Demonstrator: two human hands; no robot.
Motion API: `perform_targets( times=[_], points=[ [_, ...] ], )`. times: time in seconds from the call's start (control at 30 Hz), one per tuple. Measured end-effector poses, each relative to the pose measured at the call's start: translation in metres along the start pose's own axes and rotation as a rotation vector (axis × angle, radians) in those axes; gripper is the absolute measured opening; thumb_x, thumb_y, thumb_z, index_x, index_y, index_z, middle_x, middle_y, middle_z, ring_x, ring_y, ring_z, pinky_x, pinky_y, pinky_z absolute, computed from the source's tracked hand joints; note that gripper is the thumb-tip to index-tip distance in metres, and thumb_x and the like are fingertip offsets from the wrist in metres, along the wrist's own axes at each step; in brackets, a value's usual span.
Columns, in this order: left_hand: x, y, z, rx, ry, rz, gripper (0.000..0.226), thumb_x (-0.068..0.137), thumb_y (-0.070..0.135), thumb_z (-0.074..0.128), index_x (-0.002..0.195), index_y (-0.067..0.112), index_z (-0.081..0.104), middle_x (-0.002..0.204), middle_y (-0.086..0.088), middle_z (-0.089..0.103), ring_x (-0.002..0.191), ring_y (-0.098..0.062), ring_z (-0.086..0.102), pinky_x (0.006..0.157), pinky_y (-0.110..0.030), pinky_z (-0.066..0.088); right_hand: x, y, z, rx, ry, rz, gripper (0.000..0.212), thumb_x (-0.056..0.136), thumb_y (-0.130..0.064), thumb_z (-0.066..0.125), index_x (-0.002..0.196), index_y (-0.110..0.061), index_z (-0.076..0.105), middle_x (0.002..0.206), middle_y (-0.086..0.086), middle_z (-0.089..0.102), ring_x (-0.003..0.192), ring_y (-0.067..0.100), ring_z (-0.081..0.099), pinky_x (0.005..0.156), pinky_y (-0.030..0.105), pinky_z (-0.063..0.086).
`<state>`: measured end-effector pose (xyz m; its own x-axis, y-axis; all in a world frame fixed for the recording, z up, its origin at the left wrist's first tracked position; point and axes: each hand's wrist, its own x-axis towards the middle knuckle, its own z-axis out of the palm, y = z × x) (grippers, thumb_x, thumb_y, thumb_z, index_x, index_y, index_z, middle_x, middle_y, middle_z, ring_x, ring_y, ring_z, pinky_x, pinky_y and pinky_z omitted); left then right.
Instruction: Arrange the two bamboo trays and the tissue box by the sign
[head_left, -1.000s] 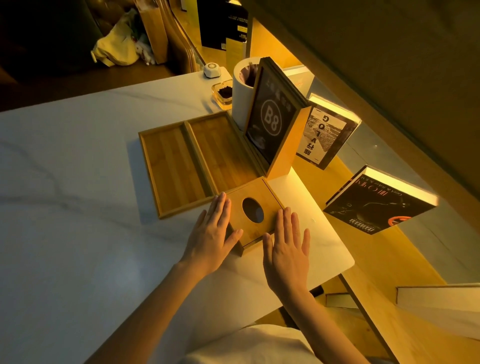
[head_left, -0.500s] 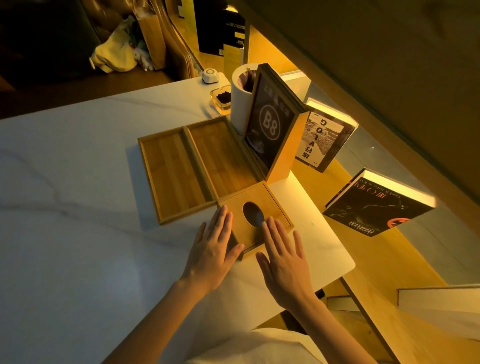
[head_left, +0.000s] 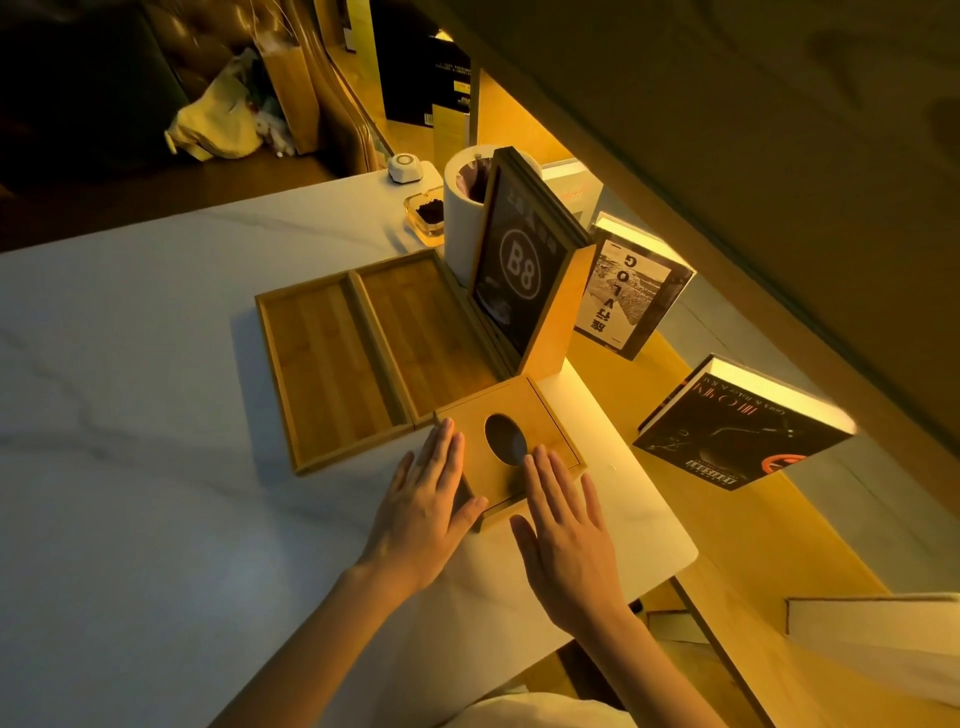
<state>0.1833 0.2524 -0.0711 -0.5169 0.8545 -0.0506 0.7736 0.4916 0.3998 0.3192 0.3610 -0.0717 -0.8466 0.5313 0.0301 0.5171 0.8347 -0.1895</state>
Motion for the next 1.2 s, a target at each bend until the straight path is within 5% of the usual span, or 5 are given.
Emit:
perform_targets(
  times=[0.3,0.47,0.77,1.2],
  points=[
    [0.027,0.019,0.001,-0.009,-0.06,0.015,0.08,0.065,0.072,-0.015,0.129,0.025,-0.025,0.145,0.003,-0.024,0.137,-0.014,-0.014,0.11,-0.03,0.002,0.011,0.023,-0.004,0.016,0.032,0.03,0.054,0.096,-0.046,0.011,0.141,-0.017,0.019,0.146,0.004,0.027,0.136,0.028,0.022,0.115,0.037,-0.001],
    [0.044,0.03,0.003,-0.014,-0.079,0.031,0.081,0.064,0.073,-0.015,0.128,0.024,-0.025,0.144,0.002,-0.024,0.136,-0.016,-0.015,0.111,-0.031,0.003,0.02,0.037,-0.008,0.013,0.064,0.045,0.055,0.096,-0.044,0.017,0.138,-0.012,0.03,0.144,0.007,0.033,0.133,0.026,0.026,0.104,0.045,0.024],
    [0.067,0.043,0.002,-0.007,-0.104,0.027,0.073,0.088,0.052,0.024,0.138,0.018,-0.015,0.141,0.003,-0.027,0.138,-0.017,-0.013,0.112,-0.031,0.0,0.032,0.054,-0.011,0.032,0.07,0.052,0.056,0.096,-0.044,0.018,0.14,-0.011,0.026,0.145,0.007,0.025,0.135,0.028,0.021,0.105,0.047,0.022],
    [0.082,0.053,0.005,-0.024,-0.115,-0.005,0.073,0.088,0.052,0.026,0.139,0.018,-0.012,0.153,-0.004,-0.015,0.141,-0.021,-0.007,0.114,-0.033,0.004,0.045,0.067,-0.014,0.068,0.073,0.054,0.056,0.096,-0.044,0.017,0.14,-0.01,0.025,0.145,0.006,0.022,0.136,0.028,0.02,0.107,0.049,0.02]
  ],
)
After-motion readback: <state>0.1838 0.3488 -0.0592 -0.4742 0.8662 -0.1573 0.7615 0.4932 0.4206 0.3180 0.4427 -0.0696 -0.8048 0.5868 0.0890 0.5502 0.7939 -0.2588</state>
